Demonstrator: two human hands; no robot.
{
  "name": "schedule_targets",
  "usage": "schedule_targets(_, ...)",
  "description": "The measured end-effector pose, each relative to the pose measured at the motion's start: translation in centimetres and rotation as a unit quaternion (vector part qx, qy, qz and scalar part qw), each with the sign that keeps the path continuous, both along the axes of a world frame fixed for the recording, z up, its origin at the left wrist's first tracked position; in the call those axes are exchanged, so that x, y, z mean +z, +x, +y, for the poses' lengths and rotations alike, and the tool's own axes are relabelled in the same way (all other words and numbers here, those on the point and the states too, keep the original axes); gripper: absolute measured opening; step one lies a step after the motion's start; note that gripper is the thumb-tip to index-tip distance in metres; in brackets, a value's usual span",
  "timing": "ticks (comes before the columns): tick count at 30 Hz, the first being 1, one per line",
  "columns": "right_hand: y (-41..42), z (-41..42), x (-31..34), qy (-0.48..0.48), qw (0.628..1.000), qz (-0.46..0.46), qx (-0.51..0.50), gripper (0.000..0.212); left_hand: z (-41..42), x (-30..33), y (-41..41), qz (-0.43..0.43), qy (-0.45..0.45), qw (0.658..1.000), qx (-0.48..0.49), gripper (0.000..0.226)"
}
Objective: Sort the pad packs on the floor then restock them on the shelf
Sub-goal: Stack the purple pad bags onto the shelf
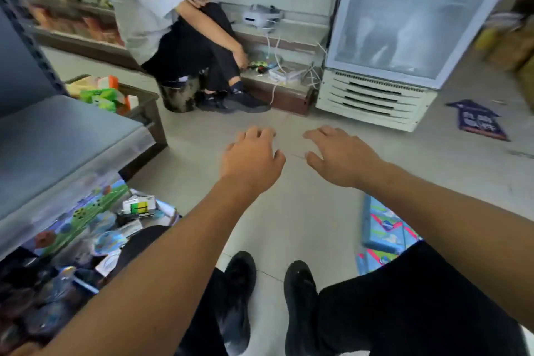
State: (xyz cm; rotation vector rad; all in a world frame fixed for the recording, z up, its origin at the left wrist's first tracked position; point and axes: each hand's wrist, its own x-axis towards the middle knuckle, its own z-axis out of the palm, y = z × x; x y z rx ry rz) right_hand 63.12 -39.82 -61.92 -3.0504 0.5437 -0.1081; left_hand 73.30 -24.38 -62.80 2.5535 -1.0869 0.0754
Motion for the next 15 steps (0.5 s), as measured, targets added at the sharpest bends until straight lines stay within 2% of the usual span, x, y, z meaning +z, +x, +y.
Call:
schedule_targets(8,-8.6,-10.6,-5.6,0.071,0.970,0.091,-0.215,0.054,-13.4,-8.0,-4.6,0.078,0.020,0.986,-0.145,0.044)
schedule_targets(12,-14.0,-14.2,-11.2,0.119,0.935,0.155,-0.296,0.056,-17.7,-13.1,-8.2,0.127,0.072,0.971,-0.189,0.043)
schedule_targets(15,-17.4,-16.3,-16.8,0.197,0.902,0.162,-0.347,0.059,-20.5,-18.0,-10.8,0.173,0.119,0.957,-0.202,0.043)
